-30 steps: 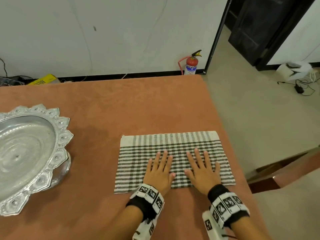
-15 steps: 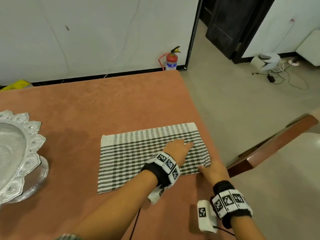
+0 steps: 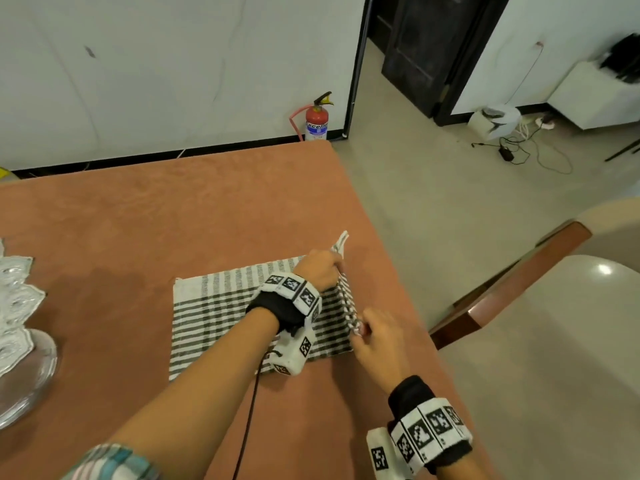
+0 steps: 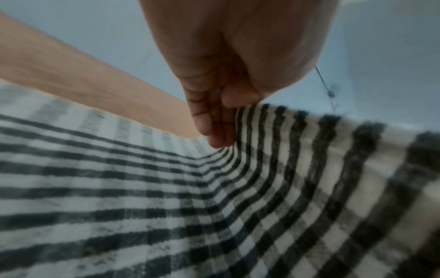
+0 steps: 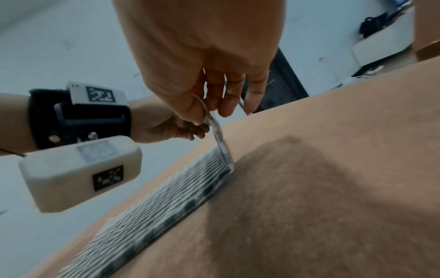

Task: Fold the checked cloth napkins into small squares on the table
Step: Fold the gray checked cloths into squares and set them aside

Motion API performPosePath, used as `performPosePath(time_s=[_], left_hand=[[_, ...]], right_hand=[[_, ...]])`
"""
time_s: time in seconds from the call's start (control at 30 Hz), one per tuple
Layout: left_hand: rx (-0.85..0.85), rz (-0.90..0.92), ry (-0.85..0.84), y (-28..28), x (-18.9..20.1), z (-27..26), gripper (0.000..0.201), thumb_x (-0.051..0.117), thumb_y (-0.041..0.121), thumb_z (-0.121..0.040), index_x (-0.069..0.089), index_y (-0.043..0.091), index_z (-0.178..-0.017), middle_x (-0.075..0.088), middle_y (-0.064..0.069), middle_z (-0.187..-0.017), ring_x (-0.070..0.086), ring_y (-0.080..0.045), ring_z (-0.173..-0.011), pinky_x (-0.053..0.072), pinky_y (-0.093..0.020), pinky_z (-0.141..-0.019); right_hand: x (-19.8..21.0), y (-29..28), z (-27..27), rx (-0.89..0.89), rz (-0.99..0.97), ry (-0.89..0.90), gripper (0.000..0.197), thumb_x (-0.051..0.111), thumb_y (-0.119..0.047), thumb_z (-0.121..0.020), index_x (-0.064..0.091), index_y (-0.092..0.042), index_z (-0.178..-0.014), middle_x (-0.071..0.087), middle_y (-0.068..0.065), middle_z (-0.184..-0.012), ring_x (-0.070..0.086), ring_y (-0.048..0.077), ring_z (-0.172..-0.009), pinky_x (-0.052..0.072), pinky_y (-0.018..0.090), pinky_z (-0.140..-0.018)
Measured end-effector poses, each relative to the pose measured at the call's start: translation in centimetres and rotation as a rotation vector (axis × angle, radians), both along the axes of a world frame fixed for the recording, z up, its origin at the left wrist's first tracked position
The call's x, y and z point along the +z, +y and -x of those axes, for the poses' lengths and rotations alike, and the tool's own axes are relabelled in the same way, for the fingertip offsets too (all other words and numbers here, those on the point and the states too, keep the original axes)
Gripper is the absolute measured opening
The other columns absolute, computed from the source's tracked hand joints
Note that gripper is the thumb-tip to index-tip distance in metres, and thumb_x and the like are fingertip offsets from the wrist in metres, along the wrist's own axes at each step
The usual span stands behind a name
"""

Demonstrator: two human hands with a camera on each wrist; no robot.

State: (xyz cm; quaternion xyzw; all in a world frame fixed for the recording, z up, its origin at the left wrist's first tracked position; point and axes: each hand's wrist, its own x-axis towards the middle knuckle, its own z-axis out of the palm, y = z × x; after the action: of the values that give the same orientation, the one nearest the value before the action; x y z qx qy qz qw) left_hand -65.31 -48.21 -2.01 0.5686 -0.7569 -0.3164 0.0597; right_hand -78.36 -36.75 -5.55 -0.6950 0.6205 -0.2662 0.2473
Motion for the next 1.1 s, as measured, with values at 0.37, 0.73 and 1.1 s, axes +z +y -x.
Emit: performPosePath(time_s=[0.37,0.73,1.1], left_hand=[[0.421,0.008,0.078,5.7,-1.5,-15.6,0.034,0.040,-0.006,-0.089,0.060,0.005,-0.114,0.056,-0.010,-0.124,0.052,-0.023,-0.116,0.038,-0.023,-0.094],[0.538,-0.052,0.004,9.5,-4.5,-22.2,0.036,0.050,-0.004,-0.089,0.055,0.006,-0.123,0.048,-0.010,-0.132,0.045,-0.023,-0.125,0.033,-0.023,-0.103],[0.592,0.024,0.066,10.5,-4.9,-22.7,0.051,0.044,-0.011,-0.085,0.046,0.005,-0.133,0.044,-0.013,-0.135,0.047,-0.028,-0.123,0.035,-0.028,-0.102]], right_hand=[[-0.8,0.3,-12.7,0.512,-0.002,0.046,0.023,0.049,-0.001,-0.073,0.035,-0.020,-0.073,0.039,-0.008,-0.073,0.034,0.014,-0.071,0.026,0.013,-0.060],[-1.7,2.5,-18.9,0.706,-0.077,0.200,0.012,0.049,-0.008,-0.084,0.051,-0.009,-0.097,0.059,0.007,-0.097,0.050,0.022,-0.086,0.033,0.028,-0.070],[-2.2,3.5,-19.5,0.783,-0.125,0.173,0.018,0.047,-0.007,-0.088,0.057,-0.008,-0.102,0.063,0.009,-0.100,0.054,0.026,-0.096,0.041,0.035,-0.082]])
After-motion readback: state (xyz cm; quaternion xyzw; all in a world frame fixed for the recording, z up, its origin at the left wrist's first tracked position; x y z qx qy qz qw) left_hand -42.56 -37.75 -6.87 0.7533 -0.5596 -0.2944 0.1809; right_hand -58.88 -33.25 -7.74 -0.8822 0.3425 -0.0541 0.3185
